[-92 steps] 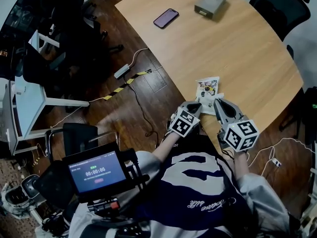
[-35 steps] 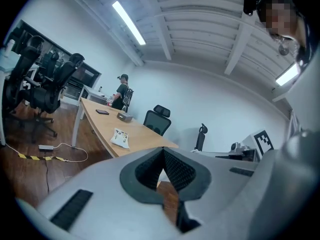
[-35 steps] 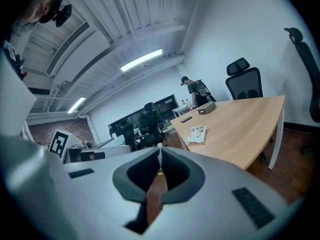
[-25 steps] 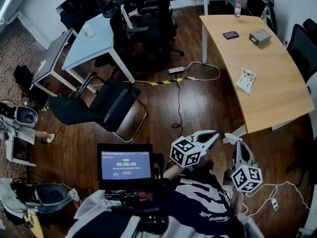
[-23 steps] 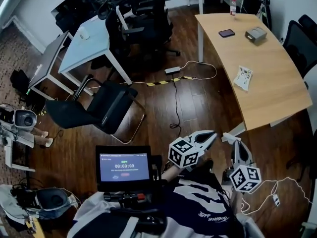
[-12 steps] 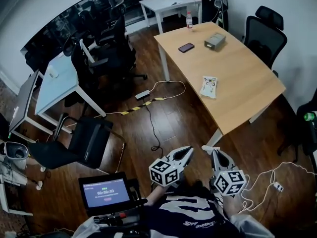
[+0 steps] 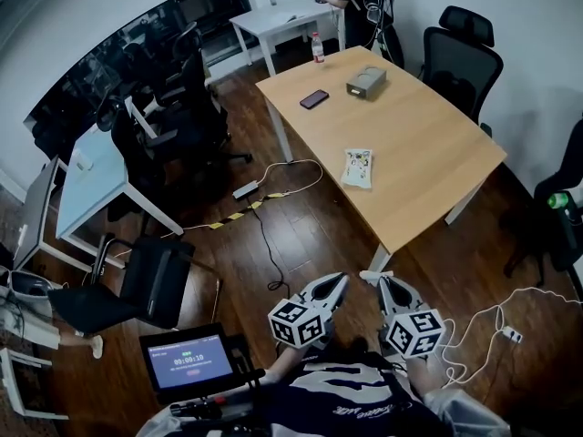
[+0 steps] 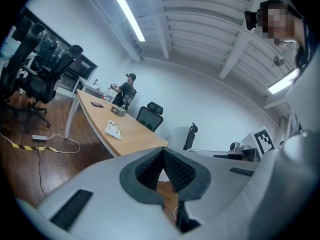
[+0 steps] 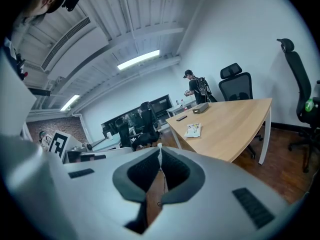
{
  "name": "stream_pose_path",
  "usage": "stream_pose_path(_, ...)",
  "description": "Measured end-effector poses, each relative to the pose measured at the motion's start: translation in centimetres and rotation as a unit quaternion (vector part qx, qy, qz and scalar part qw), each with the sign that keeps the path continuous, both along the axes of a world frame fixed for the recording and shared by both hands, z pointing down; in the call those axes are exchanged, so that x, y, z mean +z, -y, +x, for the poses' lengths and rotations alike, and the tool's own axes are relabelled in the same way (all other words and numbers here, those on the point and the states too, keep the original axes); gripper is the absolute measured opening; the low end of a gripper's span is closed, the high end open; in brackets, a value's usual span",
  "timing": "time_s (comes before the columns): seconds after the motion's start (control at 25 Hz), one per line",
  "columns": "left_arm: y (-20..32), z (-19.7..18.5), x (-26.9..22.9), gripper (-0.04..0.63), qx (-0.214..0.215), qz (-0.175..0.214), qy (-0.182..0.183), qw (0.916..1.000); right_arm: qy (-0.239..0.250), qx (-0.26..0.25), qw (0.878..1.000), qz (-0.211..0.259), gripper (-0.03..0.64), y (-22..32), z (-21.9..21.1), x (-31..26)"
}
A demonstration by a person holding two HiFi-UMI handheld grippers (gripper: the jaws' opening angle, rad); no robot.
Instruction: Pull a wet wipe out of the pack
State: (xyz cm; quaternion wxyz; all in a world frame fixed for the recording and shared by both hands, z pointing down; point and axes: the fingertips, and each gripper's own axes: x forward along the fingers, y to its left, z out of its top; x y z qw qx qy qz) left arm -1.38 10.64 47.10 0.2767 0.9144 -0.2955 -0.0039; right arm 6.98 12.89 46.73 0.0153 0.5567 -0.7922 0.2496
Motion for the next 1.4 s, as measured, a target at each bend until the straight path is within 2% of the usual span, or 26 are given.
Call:
stream_pose_path(0.32,0.3,1.2,-0.3,0.003,-0.001,0.005,0.003,1.0000,-0.006,0.000,1.000,0.010,-0.005,0.4,1.3,-0.4)
stream_pose_path(0.68,0.8,-0.2,0.3,0.003,-0.020,0.002,0.009,0.9998,-0.018,-0.015,1.000,0.012,-0.005,0.8,0.6,0.0)
stream_pose_path(1.4,0.7,0.0,0.3,0.003,-0.018,-0.001,0.014,0.9997,-0.015,-0.005,1.000,0.003,-0.005,0.3,1.2,0.3)
